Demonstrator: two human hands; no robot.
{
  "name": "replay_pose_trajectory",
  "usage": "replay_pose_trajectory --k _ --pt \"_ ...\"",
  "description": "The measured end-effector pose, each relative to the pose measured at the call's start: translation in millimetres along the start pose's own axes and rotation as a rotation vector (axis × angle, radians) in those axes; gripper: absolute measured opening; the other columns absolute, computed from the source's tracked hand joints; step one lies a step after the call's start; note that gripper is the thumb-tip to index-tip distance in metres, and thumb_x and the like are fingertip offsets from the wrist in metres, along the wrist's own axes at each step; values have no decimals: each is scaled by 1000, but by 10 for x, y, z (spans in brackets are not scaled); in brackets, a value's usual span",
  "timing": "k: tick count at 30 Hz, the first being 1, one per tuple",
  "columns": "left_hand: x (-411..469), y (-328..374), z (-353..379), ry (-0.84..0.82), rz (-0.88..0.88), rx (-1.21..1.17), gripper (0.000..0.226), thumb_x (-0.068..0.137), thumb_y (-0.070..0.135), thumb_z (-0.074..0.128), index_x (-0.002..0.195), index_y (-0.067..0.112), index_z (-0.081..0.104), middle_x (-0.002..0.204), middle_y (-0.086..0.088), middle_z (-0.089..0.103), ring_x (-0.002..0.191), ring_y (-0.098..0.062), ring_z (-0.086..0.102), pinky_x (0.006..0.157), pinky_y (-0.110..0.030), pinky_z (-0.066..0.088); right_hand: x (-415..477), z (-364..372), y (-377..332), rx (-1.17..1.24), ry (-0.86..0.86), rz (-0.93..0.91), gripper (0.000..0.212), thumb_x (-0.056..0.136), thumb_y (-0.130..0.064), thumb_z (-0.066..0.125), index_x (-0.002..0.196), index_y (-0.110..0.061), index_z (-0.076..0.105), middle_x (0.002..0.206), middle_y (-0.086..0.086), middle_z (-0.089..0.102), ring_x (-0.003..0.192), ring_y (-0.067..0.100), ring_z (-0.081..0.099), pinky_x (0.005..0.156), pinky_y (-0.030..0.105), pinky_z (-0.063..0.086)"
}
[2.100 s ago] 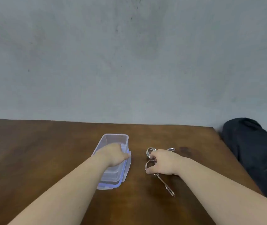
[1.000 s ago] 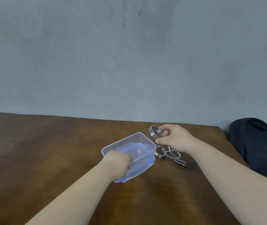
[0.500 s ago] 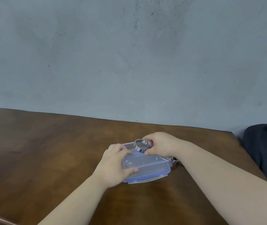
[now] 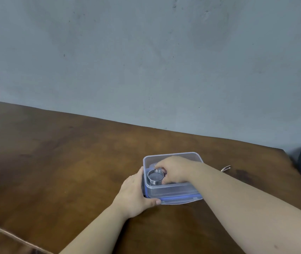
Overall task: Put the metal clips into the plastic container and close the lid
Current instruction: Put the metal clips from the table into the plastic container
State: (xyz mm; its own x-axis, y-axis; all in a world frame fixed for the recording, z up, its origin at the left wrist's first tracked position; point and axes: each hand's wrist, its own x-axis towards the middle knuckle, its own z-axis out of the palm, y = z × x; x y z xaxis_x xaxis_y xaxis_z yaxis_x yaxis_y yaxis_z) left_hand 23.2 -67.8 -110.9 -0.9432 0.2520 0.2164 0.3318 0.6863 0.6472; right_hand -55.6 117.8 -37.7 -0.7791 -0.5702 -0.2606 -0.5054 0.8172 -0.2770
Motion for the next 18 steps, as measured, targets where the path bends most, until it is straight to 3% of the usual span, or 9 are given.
replay_pose_trajectory --k 4,6,8,10,12,14,16,18 --pt "58 -32 13 -13 -4 79 93 62 63 78 141 47 32 122 27 59 108 -4 57 99 -42 46 26 52 -10 -63 -21 -24 20 76 -33 74 95 -34 65 83 -11 66 83 17 60 71 35 39" --pt "95 -65 27 -24 -11 88 91 64 64 75 142 48 31 123 28 59 110 -3 56 104 -44 43 -10 42 -12 -40 -27 -11 26 76 -35 75 100 -34 67 90 -10 68 87 19 63 73 37 47" --pt "118 -99 39 -38 -15 101 89 65 64 73 142 48 31 125 27 58 115 -4 54 107 -49 40 -113 -36 7 38 -12 11 37 81 -39 74 117 -35 68 109 -9 71 100 20 65 86 41 55" --pt "146 -123 52 -54 -9 106 87 66 63 73 141 48 33 125 27 59 118 -5 54 109 -52 38 -258 -175 124 105 116 21 37 94 -36 67 130 -29 67 126 -7 70 113 17 63 99 38 50" --pt "184 -120 56 -64 -6 110 84 64 59 74 138 49 35 122 28 60 117 -3 54 110 -50 37 -447 -318 369 248 355 76 27 101 -25 61 125 -24 72 120 -8 72 110 12 64 101 33 49" --pt "231 -114 58 -66 2 108 81 63 57 75 135 49 39 120 28 61 114 -3 54 110 -47 36 -665 -397 727 313 488 193 30 98 -9 59 121 -22 73 112 -10 72 106 9 63 102 31 48" --pt "285 -107 62 -77 1 107 78 63 55 75 133 49 41 117 28 61 112 -3 54 110 -44 34 -872 -414 1051 214 371 300 51 89 3 58 131 -23 68 125 -7 69 117 13 61 100 23 43" --pt "339 -109 74 -84 3 102 77 62 54 76 132 49 43 115 28 62 110 -3 55 109 -40 34 -1012 -341 1244 186 151 364 67 82 2 62 141 -29 58 133 -9 64 118 14 58 90 19 42"
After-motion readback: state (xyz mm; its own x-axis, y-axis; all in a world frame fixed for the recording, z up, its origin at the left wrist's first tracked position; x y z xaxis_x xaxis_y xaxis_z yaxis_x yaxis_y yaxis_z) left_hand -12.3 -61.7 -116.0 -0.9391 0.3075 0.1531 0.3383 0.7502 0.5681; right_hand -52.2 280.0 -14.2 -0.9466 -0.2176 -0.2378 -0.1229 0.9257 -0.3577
